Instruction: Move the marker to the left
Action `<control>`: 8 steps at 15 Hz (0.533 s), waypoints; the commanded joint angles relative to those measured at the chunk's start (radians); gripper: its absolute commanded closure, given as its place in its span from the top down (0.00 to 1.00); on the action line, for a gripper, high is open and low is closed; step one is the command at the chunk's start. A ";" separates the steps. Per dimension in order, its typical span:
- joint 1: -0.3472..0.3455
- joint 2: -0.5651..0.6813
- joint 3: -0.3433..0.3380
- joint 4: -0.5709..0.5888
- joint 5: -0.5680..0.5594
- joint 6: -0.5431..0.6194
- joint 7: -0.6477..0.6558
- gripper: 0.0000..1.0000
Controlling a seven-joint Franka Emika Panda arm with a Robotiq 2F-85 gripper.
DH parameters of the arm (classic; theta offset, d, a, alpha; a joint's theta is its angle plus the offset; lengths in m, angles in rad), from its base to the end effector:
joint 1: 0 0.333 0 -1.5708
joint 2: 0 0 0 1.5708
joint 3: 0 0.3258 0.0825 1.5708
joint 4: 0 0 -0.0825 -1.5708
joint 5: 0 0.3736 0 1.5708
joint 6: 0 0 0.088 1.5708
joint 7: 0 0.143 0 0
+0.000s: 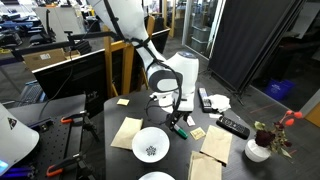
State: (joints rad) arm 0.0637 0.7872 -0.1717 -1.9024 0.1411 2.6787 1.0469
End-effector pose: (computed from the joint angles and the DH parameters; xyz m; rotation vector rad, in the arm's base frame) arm 0.6117 -0.0701 0.0672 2.5241 -1.7856 0.0485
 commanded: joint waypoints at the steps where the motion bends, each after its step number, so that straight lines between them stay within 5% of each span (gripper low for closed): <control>1: -0.018 0.029 0.012 0.052 0.024 -0.051 -0.020 0.75; 2: -0.019 0.034 0.013 0.056 0.024 -0.054 -0.021 0.74; 8: -0.029 0.053 0.018 0.074 0.027 -0.067 -0.026 0.27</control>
State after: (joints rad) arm 0.0553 0.8305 -0.1691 -1.8605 0.1425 2.6511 1.0469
